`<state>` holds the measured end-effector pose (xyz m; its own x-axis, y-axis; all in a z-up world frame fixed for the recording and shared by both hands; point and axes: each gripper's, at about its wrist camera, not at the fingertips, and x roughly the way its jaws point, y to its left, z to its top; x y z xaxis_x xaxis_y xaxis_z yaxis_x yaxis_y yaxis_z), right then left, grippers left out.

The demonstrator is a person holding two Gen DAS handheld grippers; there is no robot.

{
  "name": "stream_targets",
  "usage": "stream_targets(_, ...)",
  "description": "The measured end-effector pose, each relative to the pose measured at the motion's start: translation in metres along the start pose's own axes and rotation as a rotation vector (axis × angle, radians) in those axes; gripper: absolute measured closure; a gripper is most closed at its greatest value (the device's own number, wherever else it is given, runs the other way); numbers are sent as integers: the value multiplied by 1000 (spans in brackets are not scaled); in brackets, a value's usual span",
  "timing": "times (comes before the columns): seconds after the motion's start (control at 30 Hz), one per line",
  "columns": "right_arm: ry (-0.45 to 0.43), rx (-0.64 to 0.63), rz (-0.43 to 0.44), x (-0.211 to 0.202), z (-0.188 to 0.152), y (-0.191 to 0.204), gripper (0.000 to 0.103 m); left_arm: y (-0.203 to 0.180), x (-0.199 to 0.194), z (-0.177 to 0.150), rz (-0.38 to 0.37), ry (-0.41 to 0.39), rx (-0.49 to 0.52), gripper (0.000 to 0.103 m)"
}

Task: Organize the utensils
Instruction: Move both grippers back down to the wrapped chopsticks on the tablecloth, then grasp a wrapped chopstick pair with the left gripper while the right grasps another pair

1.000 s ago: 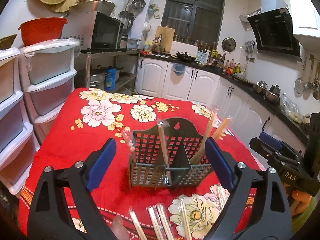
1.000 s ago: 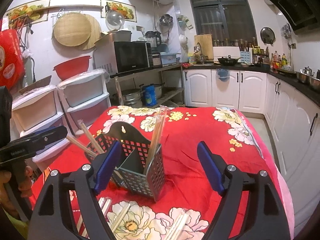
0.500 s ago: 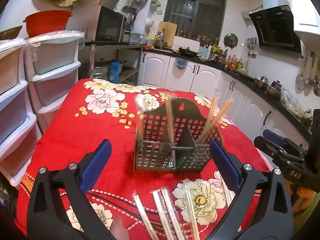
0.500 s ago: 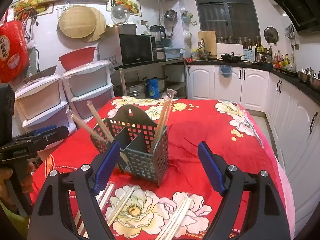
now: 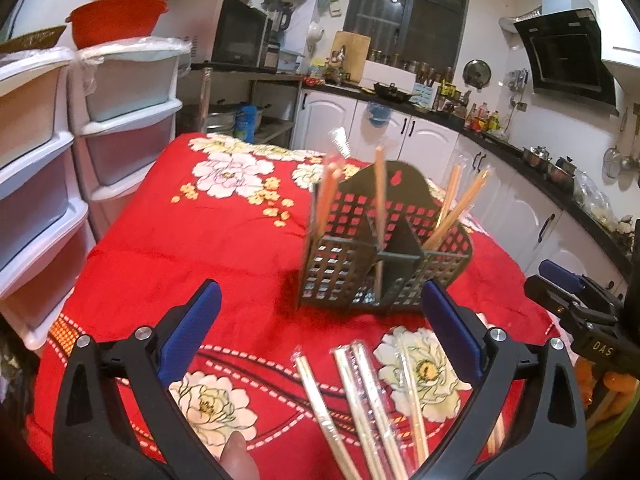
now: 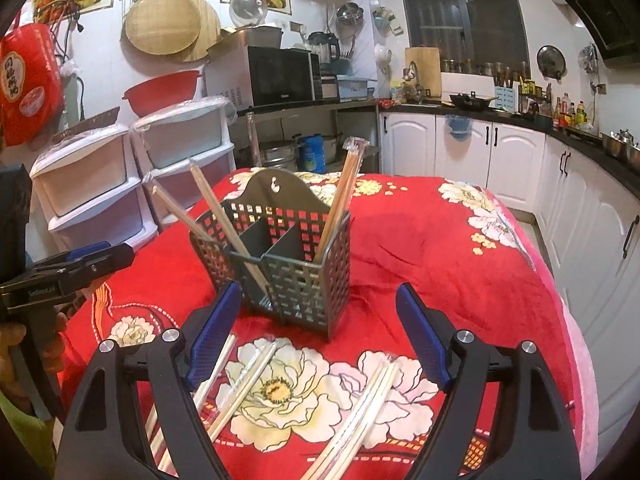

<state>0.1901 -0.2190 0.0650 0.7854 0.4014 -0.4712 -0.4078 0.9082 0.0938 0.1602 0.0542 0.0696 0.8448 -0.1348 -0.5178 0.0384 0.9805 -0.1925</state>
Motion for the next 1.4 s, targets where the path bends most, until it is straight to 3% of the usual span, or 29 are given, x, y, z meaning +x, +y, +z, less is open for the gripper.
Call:
stream_targets(0.57, 104, -14, 33, 27, -28, 19, 26, 25, 13, -27, 52, 80, -12, 12)
stream_targets(0.97, 224, -1, 47, 61, -44, 24, 26, 32, 38, -49, 31, 175, -12, 13)
stream_targets(1.4, 344, 2, 78, 101, -51, 36, 38, 35, 68, -63, -63, 306, -55, 54)
